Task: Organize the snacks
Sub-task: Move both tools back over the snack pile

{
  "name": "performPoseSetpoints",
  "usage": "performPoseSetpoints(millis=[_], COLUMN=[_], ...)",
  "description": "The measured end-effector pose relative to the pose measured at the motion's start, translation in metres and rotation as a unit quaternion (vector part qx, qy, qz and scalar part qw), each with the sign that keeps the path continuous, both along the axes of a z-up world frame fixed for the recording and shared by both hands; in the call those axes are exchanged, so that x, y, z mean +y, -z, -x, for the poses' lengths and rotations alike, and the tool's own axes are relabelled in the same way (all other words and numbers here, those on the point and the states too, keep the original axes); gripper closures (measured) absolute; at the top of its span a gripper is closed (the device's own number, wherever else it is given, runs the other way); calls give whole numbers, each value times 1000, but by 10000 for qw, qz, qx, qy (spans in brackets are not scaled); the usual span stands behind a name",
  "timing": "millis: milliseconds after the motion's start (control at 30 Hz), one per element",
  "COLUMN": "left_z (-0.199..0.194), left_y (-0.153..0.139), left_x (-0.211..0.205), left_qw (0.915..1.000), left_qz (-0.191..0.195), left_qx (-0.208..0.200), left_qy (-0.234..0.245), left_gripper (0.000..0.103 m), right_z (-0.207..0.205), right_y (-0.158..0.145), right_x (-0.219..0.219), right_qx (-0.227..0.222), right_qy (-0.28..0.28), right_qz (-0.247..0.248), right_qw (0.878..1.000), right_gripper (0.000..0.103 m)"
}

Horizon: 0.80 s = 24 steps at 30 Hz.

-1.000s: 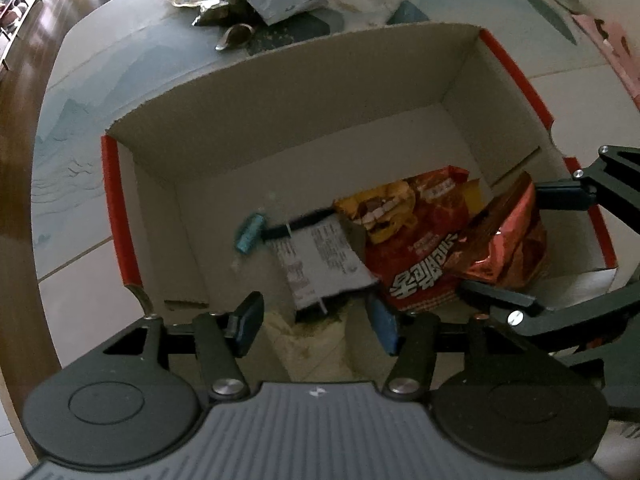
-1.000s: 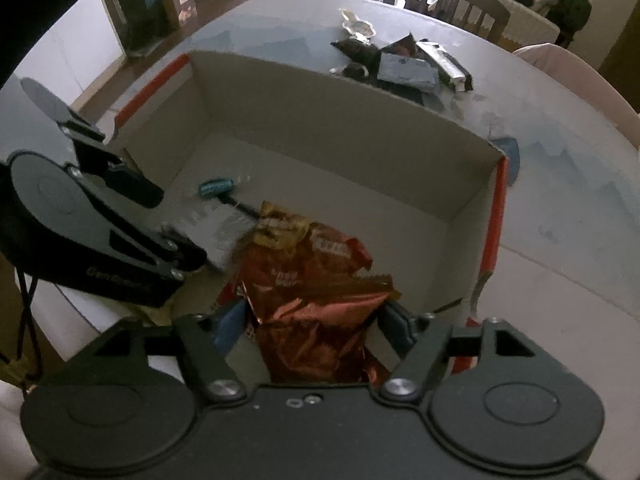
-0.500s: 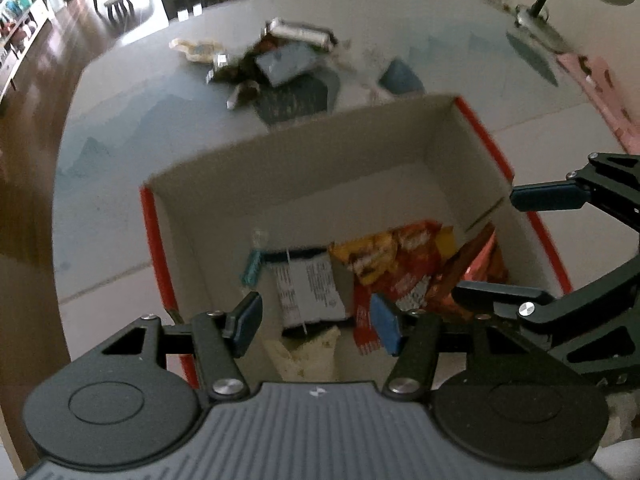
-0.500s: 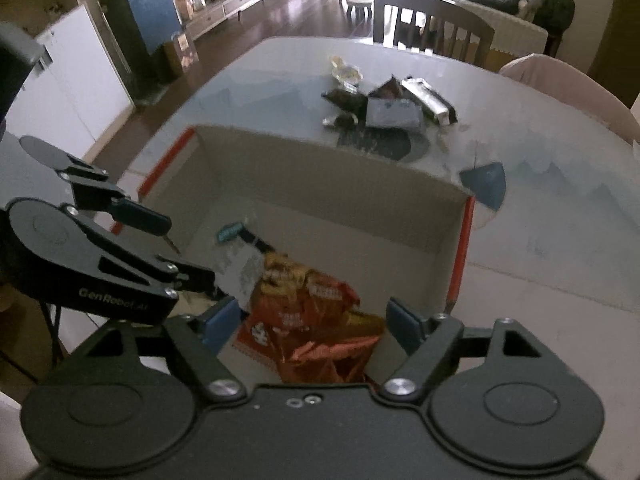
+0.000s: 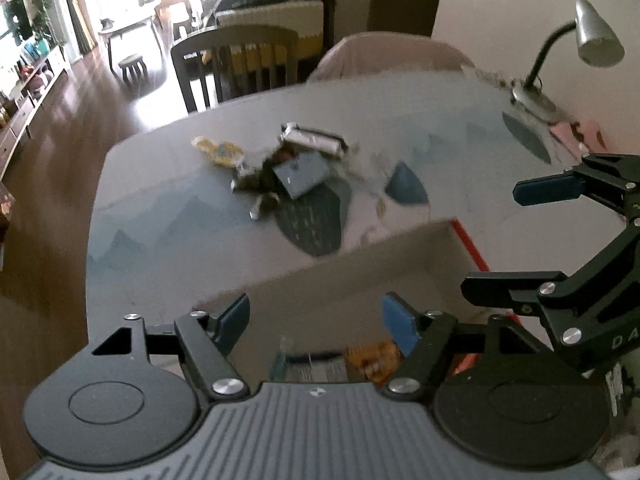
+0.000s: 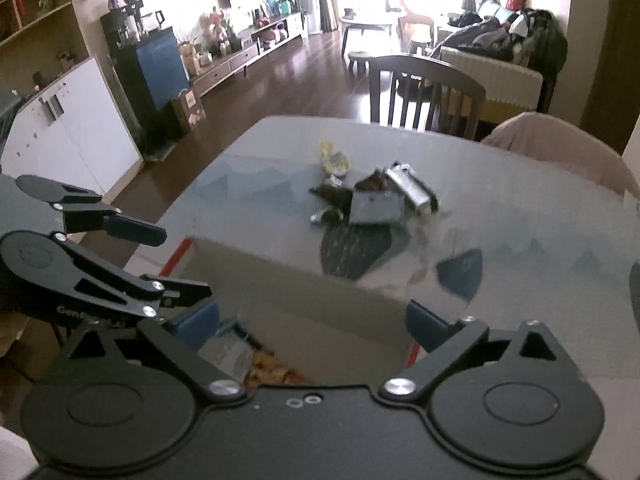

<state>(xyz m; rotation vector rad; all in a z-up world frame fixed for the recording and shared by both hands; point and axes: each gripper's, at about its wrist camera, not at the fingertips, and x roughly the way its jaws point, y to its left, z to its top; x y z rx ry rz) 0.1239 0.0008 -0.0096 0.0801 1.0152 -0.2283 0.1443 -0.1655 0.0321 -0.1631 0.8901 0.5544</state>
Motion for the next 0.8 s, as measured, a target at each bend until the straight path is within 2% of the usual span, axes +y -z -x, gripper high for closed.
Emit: performPoseSetpoints(millis=[133,267,400,800], left_z=[-17,-38,-70,-168], left_y=[-7,-9,-5,23], left_x=[0,2,8,19], left_qw=[9999,9998,9999,9993], left_qz=[59,50,119,-218], left_qx=[-98,-197,-108,307], left_qy=[15,-45,-63,10], left_gripper=[28,20,20,20], right_z=[-18,-46,-83,-200], right_y=[-8,-14,-11,20], right_x=[0,-2,-5,1], right_qx=[-98,-169,128,304], right_qy=[-108,-114,-282,-145], right_qz=[-78,-120,-257,239], right_qw=[9999,9997,9992,9991], right_gripper=[1,0,0,0])
